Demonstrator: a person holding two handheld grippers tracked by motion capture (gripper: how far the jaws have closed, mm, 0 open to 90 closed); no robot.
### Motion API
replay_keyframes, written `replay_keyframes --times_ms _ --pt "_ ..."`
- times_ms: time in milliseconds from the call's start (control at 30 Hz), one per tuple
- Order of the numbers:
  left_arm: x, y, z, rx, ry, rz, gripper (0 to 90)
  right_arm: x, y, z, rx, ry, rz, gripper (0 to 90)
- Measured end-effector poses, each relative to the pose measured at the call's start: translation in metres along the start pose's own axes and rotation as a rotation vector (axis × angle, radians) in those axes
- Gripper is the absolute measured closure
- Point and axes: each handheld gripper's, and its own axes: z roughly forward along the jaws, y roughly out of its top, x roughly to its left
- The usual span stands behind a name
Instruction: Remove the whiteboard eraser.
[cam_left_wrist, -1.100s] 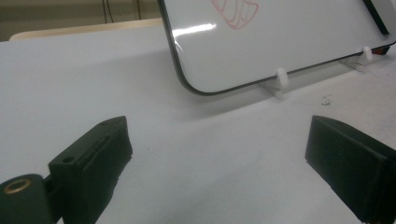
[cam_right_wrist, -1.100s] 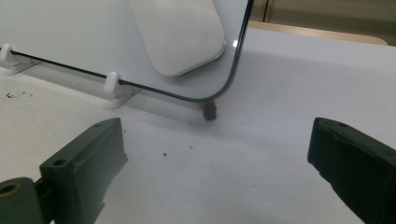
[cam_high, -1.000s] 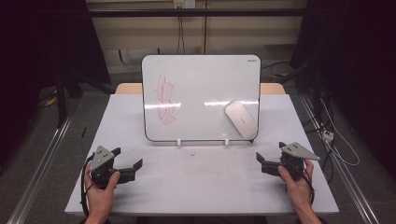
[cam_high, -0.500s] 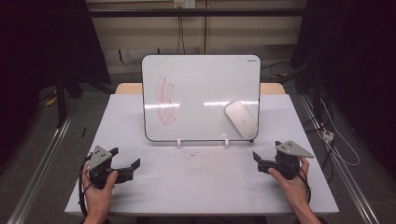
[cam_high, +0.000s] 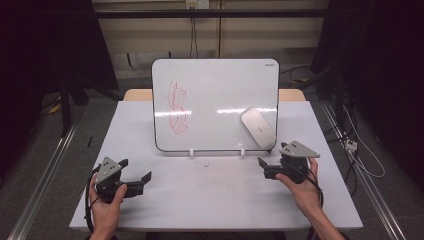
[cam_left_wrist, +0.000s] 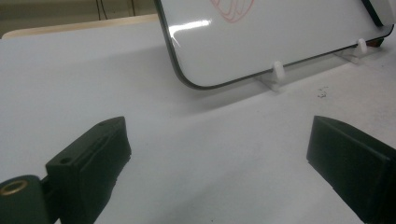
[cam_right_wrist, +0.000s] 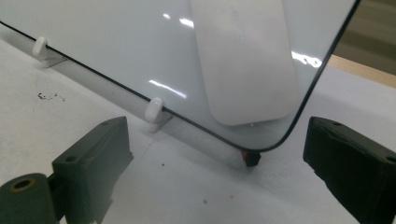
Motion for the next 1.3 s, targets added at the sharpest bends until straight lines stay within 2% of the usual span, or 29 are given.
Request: replay_keyframes --times_ms 133,267,367,467,567,633,733,833,933,1033,1100,1200,1300 --pt "-0.001 0.000 -0.001 -0.008 -0.005 -0.003 5.8 0.005 0.013 0.005 0.014 -0.024 -0.070 5.3" --pt "0.000 0.000 -0.001 -0.008 -0.003 -0.007 5.8 0.003 0.023 0.009 0.006 -0.014 -0.071 4.8" --pt "0.002 0.000 -0.001 -0.002 -0.001 -0.004 5.8 0.000 0.028 0.010 0.011 0.003 -0.051 4.8" --pt "0.001 0.000 0.000 -0.001 -0.005 0.000 5.8 0.000 0.033 0.010 0.010 0.014 -0.061 4.8" --pt "0.000 0.000 0.001 -0.002 -0.004 -0.005 5.8 0.001 0.038 0.011 0.000 -0.013 -0.064 5.1" --pt "0.000 0.000 0.001 -0.001 -0.003 -0.007 5.8 0.001 0.041 0.012 -0.017 -0.054 -0.085 8.8" --pt "0.000 0.000 0.001 0.000 -0.002 -0.005 5.8 -0.002 0.046 0.016 -0.023 -0.054 -0.113 6.5" --pt "0.000 0.000 0.001 0.000 -0.003 -0.004 5.8 -0.005 0.051 0.023 -0.013 -0.067 -0.109 7.8" --pt "0.001 -0.001 0.001 0.000 -0.005 -0.007 5.8 -0.005 0.055 0.032 0.012 -0.091 -0.154 12.9" --pt "0.002 0.000 0.000 -0.003 -0.003 -0.004 5.8 -0.003 0.054 0.040 0.020 -0.107 -0.191 16.2" --pt "0.002 0.000 0.000 -0.004 -0.003 -0.004 5.8 -0.002 0.052 0.046 0.040 -0.100 -0.194 16.9" --pt "0.002 0.000 0.002 0.000 -0.005 -0.005 5.8 -0.003 0.050 0.052 0.039 -0.104 -0.193 20.8" --pt "0.001 0.000 0.003 0.005 -0.010 -0.004 5.8 -0.001 0.050 0.055 0.047 -0.127 -0.220 21.9"
